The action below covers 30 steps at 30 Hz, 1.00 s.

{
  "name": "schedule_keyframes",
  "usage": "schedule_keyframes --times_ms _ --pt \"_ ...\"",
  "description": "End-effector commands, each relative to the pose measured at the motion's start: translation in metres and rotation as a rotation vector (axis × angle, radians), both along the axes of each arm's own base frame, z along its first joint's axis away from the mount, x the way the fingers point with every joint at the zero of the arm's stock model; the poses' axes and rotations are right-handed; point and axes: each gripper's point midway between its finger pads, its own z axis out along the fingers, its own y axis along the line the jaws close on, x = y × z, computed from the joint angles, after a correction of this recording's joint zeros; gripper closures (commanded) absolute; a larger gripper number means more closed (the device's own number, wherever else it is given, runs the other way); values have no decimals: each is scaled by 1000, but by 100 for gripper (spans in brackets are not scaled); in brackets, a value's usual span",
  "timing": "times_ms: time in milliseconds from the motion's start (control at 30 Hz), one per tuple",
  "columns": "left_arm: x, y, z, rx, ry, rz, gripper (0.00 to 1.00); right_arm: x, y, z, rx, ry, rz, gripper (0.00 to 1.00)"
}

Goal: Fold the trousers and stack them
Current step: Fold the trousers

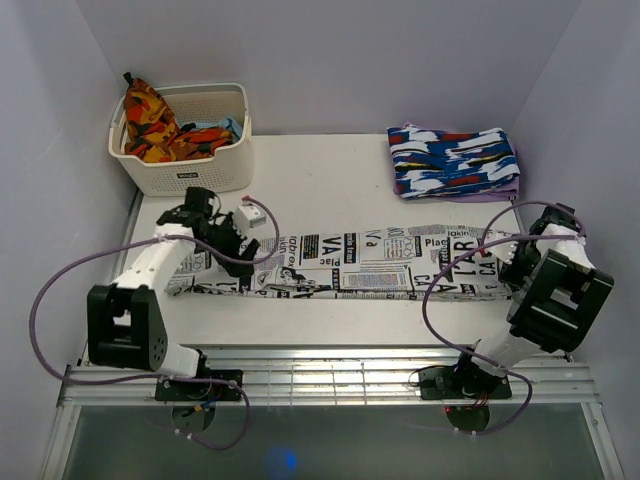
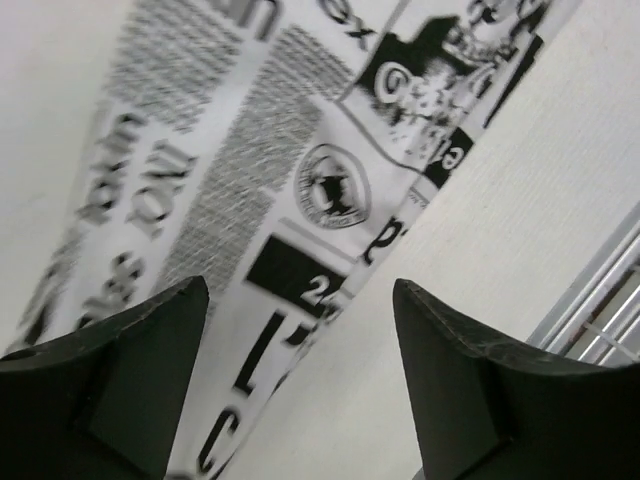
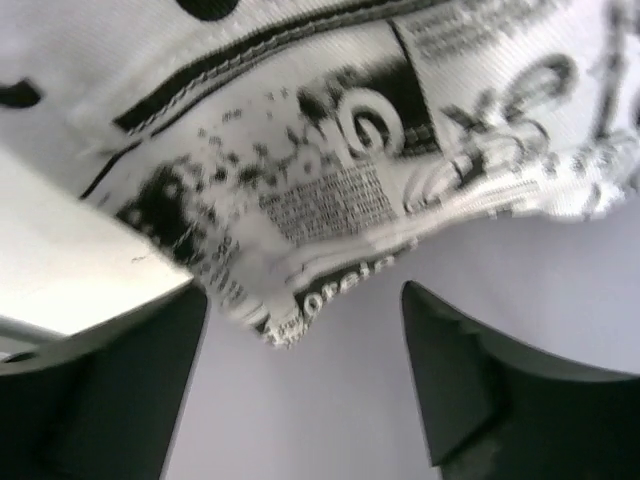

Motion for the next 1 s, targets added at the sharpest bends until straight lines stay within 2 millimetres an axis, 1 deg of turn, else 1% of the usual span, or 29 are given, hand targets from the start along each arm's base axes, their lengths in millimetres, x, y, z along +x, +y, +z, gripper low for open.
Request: schedule_keyframes --times_ms 0,33,67,100,133,167,200,233,267,300,333,367,400,433,467,500,533,567,600,633,667,733,833,867,967 --pt "20 26 80 -77 -173 190 7 9 21 46 57 -98 49 12" --pt "24 43 96 -79 -216 259 3 8 28 62 61 -112 60 2" --pt "27 66 103 -77 -229 347 2 13 40 68 117 -145 78 4" --pt "30 77 113 -81 -250 383 2 14 48 74 136 -157 82 6" --pt "31 87 117 -79 -255 411 2 14 54 82 146 -173 86 6" --pt "28 108 111 -77 -207 476 2 16 70 89 197 -178 90 6" --pt "28 118 110 -86 -183 497 2 17 78 93 223 -186 86 6" --pt "32 126 117 -111 -190 485 4 20 86 96 250 -189 80 6" --pt "24 144 111 -132 -127 539 9 20 102 96 285 -172 91 6" --pt "28 155 95 -160 -54 556 14 24 112 100 326 -182 50 5" --pt "35 168 97 -168 -49 581 22 28 126 95 354 -158 53 2" --pt "36 185 89 -174 -10 636 24 31 135 92 384 -147 34 0" --pt "41 193 68 -196 72 659 27 32 144 84 418 -115 -33 6" --pt "43 200 62 -213 116 703 31 34 158 80 438 -93 -39 9" --pt "46 214 58 -207 132 752 36 35 167 76 459 -76 -66 13" --pt "48 219 44 -217 184 779 38 35 176 68 486 -43 -126 20" --pt "51 225 40 -211 182 802 39 34 188 62 497 -20 -129 22" --pt "49 231 32 -189 209 849 39 34 193 58 501 -10 -147 24" --pt "50 234 28 -179 213 867 39 30 199 47 510 18 -181 27" --pt "53 238 24 -166 199 878 39 28 207 41 511 35 -175 28" --pt "50 239 18 -154 218 900 39 25 209 35 506 46 -186 28" --pt "51 241 10 -152 235 912 39 19 217 19 503 75 -205 29" --pt "50 237 2 -172 269 923 39 12 219 0 482 120 -231 32" --pt "50 236 -1 -180 278 922 39 6 217 -6 468 140 -245 32" --pt "44 227 -9 -210 319 918 40 -2 213 -20 438 171 -265 33"
